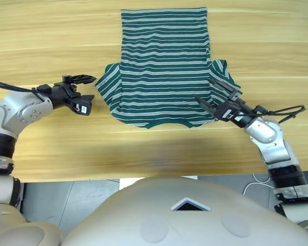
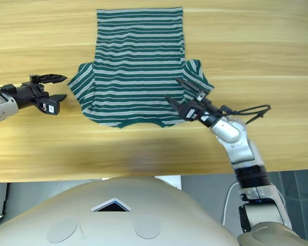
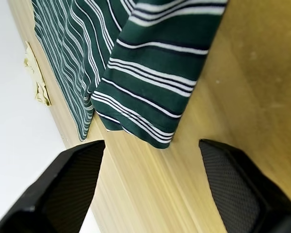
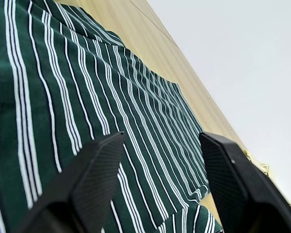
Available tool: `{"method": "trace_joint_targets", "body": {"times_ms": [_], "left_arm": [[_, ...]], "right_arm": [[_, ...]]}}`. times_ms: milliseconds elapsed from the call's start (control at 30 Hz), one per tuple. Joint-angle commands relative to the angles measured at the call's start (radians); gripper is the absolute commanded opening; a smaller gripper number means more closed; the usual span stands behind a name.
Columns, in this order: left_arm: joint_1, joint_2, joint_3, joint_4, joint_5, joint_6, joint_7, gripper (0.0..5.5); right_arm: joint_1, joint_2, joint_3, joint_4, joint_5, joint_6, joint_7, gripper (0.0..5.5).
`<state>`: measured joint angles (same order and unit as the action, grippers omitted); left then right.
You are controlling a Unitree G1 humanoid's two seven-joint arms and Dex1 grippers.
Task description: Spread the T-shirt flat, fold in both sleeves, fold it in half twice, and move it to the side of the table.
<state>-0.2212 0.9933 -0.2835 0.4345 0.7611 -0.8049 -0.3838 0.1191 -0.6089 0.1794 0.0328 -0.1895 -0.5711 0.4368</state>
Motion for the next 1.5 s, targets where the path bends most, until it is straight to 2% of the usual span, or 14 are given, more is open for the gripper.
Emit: {"method": "trace_joint_targets", "body": {"times_ms": [33, 100, 500, 900, 1167, 1500], "left_arm": [[-0.033, -0.02, -0.054, 0.037, 0.047, 0.008, 0.008, 3.63], [-0.055, -0.027, -0.063, 0.041, 0.043, 0.011, 0.014, 3.63], [-0.103, -0.066, -0.125, 0.093, 0.057, 0.004, 0.055, 1.97], [-0.14, -0.065, -0.17, 0.201, 0.112, 0.009, 0.159, 0.09], [-0.14, -0.086, -0.175, 0.216, 0.094, -0.005, 0.224, 0.02], [-0.122, -0.1, -0.095, 0.223, -0.05, -0.052, 0.28, 0.02]], "right_arm": [[0.003, -0.001, -0.004, -0.016, -0.001, 0.013, 0.013, 2.88], [0.005, -0.001, -0.003, -0.018, -0.003, 0.015, 0.015, 2.88], [0.009, 0.005, 0.009, -0.02, -0.01, 0.016, 0.017, 2.88], [0.019, 0.007, 0.015, -0.013, -0.011, 0.01, 0.017, 2.88], [0.023, 0.006, 0.021, -0.007, -0.009, 0.004, 0.017, 2.88], [0.034, 0.01, 0.027, -0.015, -0.01, 0.001, 0.014, 2.88]]}}
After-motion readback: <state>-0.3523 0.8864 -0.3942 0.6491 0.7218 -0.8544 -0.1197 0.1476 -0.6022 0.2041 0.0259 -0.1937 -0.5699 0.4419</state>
